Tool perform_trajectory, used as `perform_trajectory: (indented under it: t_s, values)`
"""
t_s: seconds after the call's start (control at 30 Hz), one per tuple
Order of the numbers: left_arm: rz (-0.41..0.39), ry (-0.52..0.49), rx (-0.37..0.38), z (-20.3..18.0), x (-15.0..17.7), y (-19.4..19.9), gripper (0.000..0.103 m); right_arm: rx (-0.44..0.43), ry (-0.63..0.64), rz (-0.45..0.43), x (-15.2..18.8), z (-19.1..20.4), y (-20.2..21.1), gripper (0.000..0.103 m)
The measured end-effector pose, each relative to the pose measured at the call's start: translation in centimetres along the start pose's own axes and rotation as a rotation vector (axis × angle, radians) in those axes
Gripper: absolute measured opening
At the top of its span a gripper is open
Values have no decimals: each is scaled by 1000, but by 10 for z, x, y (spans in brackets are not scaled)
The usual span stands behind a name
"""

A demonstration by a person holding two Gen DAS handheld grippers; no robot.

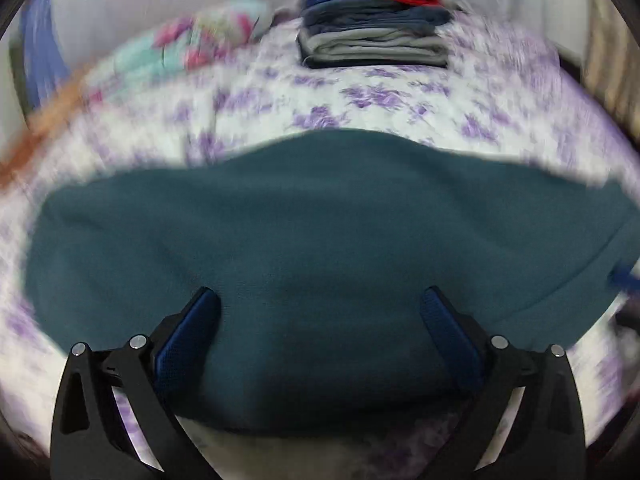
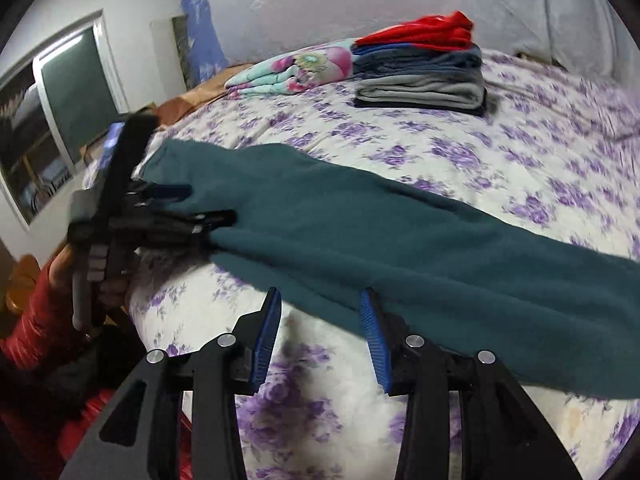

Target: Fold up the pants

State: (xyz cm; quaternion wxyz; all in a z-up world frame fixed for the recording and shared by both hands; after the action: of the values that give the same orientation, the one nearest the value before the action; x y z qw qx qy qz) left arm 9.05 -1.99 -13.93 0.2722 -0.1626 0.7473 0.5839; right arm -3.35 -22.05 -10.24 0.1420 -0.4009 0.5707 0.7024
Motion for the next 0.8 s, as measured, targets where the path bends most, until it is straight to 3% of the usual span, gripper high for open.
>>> perform_trajectory:
  t_s: [0.1, 0.27, 0.6, 0.7, 0.8]
  values:
    - [8, 57, 36, 12, -4, 1, 99, 10, 46, 2, -6, 13, -6, 41]
    - [-22, -12, -34, 4, 0, 2, 99, 46, 149, 3, -17, 30, -11, 41]
    - [-15, -2, -10, 7, 0, 2, 99, 80, 191, 49, -16, 18, -34, 32]
    - [-15, -1, -2, 9, -1, 1, 99, 106, 223, 29, -15, 21, -28, 10]
    - [-16, -2, -1, 9, -2, 2, 99, 80, 194, -4, -16, 22, -16, 4]
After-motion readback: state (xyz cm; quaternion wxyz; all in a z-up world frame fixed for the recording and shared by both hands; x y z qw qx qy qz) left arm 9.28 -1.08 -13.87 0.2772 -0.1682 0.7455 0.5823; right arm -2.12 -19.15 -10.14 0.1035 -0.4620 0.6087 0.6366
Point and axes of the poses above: each gripper's, at about its wrist camera, not at the fingertips, and y roughly against the way its jaws point, z to its left, x to its underside, the point moved 8 cm from there along -y, roughly the way its jaws point, and after that the axes turned 7 degrees about y, right-handed, at the moved point
